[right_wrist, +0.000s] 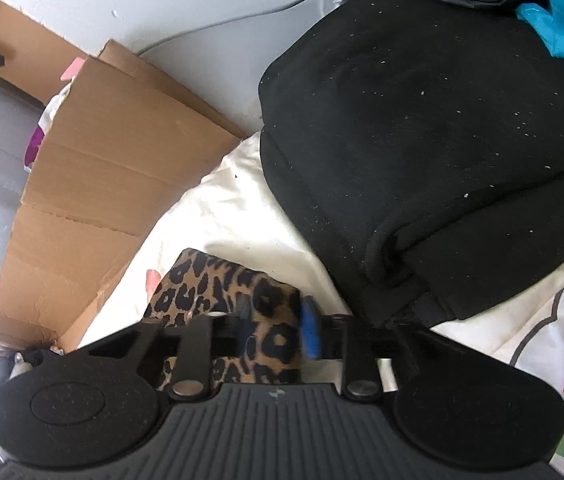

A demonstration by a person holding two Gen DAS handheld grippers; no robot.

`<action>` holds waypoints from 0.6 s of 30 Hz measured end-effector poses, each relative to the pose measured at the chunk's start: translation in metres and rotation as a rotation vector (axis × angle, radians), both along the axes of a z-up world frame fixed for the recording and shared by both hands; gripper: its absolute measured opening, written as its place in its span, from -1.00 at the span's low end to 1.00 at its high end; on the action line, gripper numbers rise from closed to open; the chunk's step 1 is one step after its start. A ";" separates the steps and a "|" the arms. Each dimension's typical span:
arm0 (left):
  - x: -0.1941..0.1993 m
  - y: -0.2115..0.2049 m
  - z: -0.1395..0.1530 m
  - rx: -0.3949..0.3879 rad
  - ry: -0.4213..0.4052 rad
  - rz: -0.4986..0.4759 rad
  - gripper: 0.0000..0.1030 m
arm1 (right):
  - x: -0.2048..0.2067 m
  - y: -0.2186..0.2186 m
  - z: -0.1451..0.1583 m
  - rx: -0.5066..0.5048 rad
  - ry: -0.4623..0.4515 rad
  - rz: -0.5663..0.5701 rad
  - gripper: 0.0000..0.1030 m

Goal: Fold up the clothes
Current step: 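Grasp the skirt with the left gripper while the right gripper holds it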

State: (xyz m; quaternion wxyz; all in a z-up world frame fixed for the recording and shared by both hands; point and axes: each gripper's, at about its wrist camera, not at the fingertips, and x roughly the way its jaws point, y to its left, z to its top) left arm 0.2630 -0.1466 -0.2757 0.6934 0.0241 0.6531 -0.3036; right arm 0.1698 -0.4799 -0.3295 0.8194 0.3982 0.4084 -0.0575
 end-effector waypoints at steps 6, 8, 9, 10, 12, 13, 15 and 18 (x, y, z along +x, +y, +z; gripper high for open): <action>0.025 -0.005 0.007 0.035 -0.052 -0.028 0.27 | -0.009 0.001 -0.005 0.038 0.023 -0.006 -0.08; 0.035 -0.011 0.008 0.038 -0.079 -0.034 0.33 | -0.013 0.002 -0.006 0.039 0.030 -0.008 -0.07; 0.040 -0.015 0.009 0.035 -0.091 -0.046 0.35 | -0.015 0.003 -0.005 0.031 0.029 -0.009 -0.06; 0.044 -0.018 0.009 0.031 -0.098 -0.062 0.35 | -0.017 0.004 -0.004 0.033 0.026 -0.005 -0.04; 0.052 -0.025 0.010 0.024 -0.111 -0.104 0.35 | -0.022 0.006 -0.005 0.047 0.027 -0.001 -0.04; 0.056 -0.029 0.009 0.021 -0.117 -0.129 0.35 | -0.025 0.007 -0.006 0.057 0.031 0.000 -0.04; 0.062 -0.038 0.008 0.024 -0.141 -0.170 0.35 | -0.030 0.011 -0.009 0.081 0.036 0.002 -0.04; 0.071 -0.053 0.004 0.014 -0.169 -0.222 0.35 | -0.037 0.018 -0.014 0.120 0.043 0.001 -0.04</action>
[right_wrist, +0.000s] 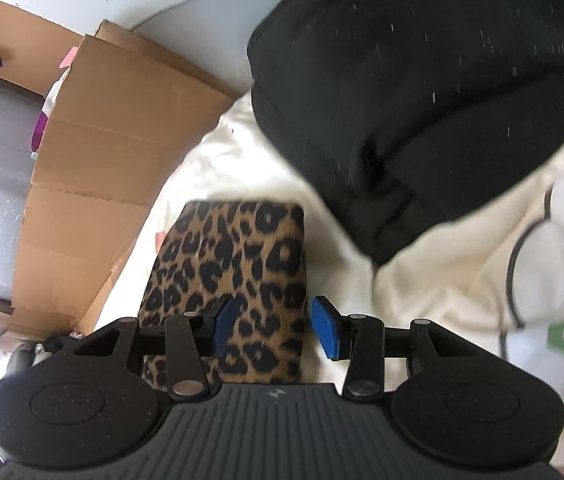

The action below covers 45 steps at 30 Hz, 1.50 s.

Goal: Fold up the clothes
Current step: 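Grasp the skirt with the left gripper while the right gripper holds it, then carry the folded skirt with both grippers toward the black garment pile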

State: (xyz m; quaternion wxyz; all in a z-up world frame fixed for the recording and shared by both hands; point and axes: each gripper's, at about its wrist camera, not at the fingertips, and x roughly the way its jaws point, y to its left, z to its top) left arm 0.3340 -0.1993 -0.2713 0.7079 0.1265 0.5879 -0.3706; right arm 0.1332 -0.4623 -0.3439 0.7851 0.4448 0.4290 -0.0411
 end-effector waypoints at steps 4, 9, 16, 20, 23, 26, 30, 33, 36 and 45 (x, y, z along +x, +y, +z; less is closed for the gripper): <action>0.012 -0.018 -0.011 -0.009 -0.021 -0.032 0.35 | -0.004 0.010 -0.005 0.022 0.011 0.012 -0.04; 0.024 -0.038 -0.030 -0.057 0.014 -0.085 0.35 | -0.004 0.020 -0.010 0.033 0.028 0.028 -0.04; 0.031 -0.054 -0.053 -0.072 0.090 -0.079 0.35 | -0.008 0.023 -0.015 0.046 0.037 0.030 -0.04; 0.036 -0.053 -0.066 -0.085 0.140 -0.072 0.43 | -0.009 0.023 -0.018 0.061 0.033 0.018 -0.04; 0.039 -0.054 -0.075 -0.082 0.159 -0.086 0.43 | -0.008 0.024 -0.020 0.055 0.030 0.007 -0.04; 0.040 -0.056 -0.084 -0.084 0.182 -0.097 0.43 | -0.006 0.024 -0.027 0.077 0.044 -0.012 -0.04; 0.037 -0.063 -0.088 -0.080 0.173 -0.116 0.43 | -0.003 0.027 -0.039 0.124 0.047 -0.031 -0.04; 0.033 -0.068 -0.090 -0.069 0.153 -0.134 0.41 | 0.000 0.029 -0.043 0.139 0.039 -0.034 -0.07; 0.027 -0.072 -0.089 -0.075 0.134 -0.139 0.20 | 0.004 0.030 -0.045 0.160 0.036 -0.030 -0.56; 0.026 -0.068 -0.078 -0.108 0.092 -0.165 -0.37 | 0.007 0.028 -0.031 0.153 -0.007 0.000 -0.91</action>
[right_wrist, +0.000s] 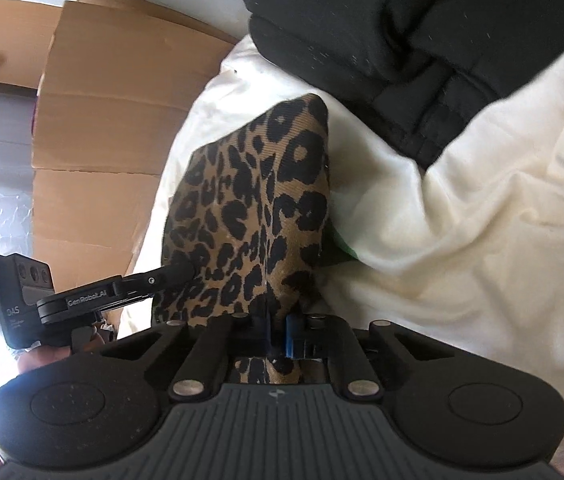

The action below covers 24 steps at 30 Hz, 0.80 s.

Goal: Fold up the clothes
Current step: 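Carry the folded skirt with both grippers toward the black garment pile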

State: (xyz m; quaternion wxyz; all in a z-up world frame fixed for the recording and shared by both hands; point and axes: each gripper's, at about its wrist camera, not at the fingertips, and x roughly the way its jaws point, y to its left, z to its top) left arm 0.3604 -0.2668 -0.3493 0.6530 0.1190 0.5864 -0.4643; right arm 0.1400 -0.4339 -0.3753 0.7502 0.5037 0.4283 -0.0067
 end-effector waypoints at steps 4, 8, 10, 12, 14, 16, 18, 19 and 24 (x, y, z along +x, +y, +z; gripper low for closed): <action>0.001 0.005 0.007 -0.019 0.013 0.007 -0.50 | 0.000 -0.001 0.013 -0.023 -0.027 0.001 -0.92; -0.002 0.003 0.011 -0.031 0.024 -0.001 -0.50 | -0.004 -0.010 0.025 -0.065 -0.042 -0.004 -0.92; -0.003 0.001 0.011 -0.024 0.025 -0.005 -0.39 | -0.005 -0.014 0.028 -0.077 -0.039 -0.005 -0.92; -0.003 -0.001 0.008 -0.011 0.031 -0.008 -0.24 | -0.005 -0.017 0.028 -0.080 -0.031 -0.005 -0.91; -0.003 -0.003 0.004 -0.003 0.042 -0.012 0.05 | -0.005 -0.017 0.025 -0.067 -0.021 -0.007 -0.81; -0.002 -0.004 0.000 0.004 0.054 -0.016 0.27 | -0.004 -0.016 0.021 -0.054 -0.009 -0.006 -0.55; 0.000 -0.006 -0.008 0.003 0.086 -0.016 0.28 | -0.004 -0.013 0.018 -0.052 -0.014 -0.003 -0.32; 0.001 -0.007 -0.012 0.002 0.102 -0.017 0.28 | -0.002 -0.012 0.016 -0.051 -0.009 -0.004 -0.32; 0.003 -0.013 -0.018 -0.017 0.153 -0.031 0.25 | 0.005 -0.009 -0.001 -0.017 0.028 -0.024 -0.33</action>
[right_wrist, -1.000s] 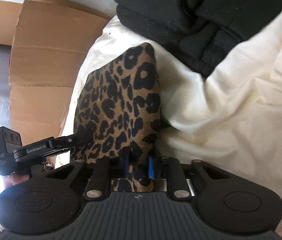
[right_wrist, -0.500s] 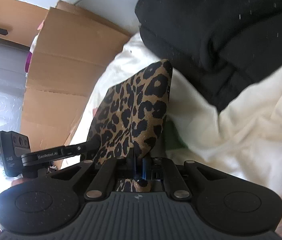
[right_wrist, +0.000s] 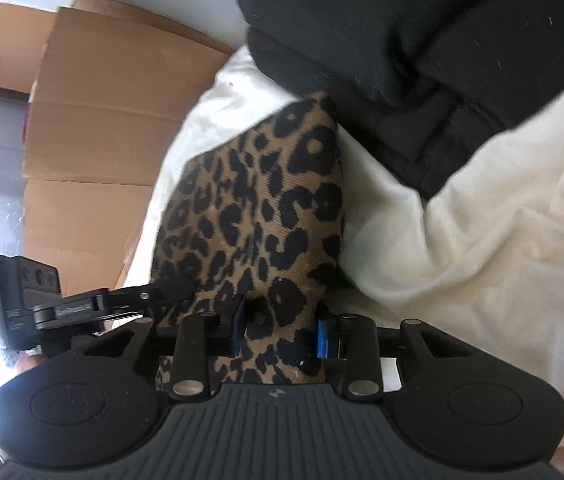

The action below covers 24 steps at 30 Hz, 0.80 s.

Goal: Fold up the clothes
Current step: 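Carry the folded skirt with both grippers toward the black garment pile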

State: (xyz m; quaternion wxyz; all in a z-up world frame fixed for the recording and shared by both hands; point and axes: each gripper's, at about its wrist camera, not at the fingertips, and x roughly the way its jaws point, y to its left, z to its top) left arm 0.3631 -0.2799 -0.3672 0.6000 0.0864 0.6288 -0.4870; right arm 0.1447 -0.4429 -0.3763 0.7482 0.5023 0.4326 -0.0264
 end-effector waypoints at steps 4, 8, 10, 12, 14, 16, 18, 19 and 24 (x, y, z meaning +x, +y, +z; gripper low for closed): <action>-0.001 -0.009 0.000 -0.005 -0.005 -0.016 0.10 | 0.001 0.002 -0.007 0.037 0.005 -0.014 -0.34; -0.007 -0.013 0.004 -0.020 -0.054 -0.018 -0.24 | 0.001 0.003 -0.005 0.040 -0.002 -0.031 -0.71; -0.018 -0.015 0.012 -0.021 -0.122 -0.032 -0.35 | 0.002 0.004 -0.001 0.034 -0.007 -0.035 -0.79; -0.026 -0.016 0.018 -0.008 -0.159 -0.037 -0.39 | 0.003 0.005 0.005 0.018 -0.012 -0.026 -0.83; -0.026 -0.014 0.023 0.004 -0.155 -0.021 -0.42 | 0.003 0.006 0.010 -0.001 -0.015 -0.013 -0.86; -0.026 -0.013 0.029 0.013 -0.153 -0.003 -0.43 | 0.004 0.007 0.016 -0.015 -0.019 -0.006 -0.88; -0.028 -0.011 0.034 0.014 -0.153 0.014 -0.44 | 0.002 0.005 0.022 -0.028 -0.025 -0.002 -0.88; -0.029 -0.010 0.036 0.014 -0.154 0.023 -0.45 | 0.002 0.004 0.024 -0.030 -0.027 -0.004 -0.89; -0.033 -0.002 0.060 -0.021 -0.157 0.063 -0.47 | -0.007 -0.006 0.041 -0.045 -0.055 0.003 -0.89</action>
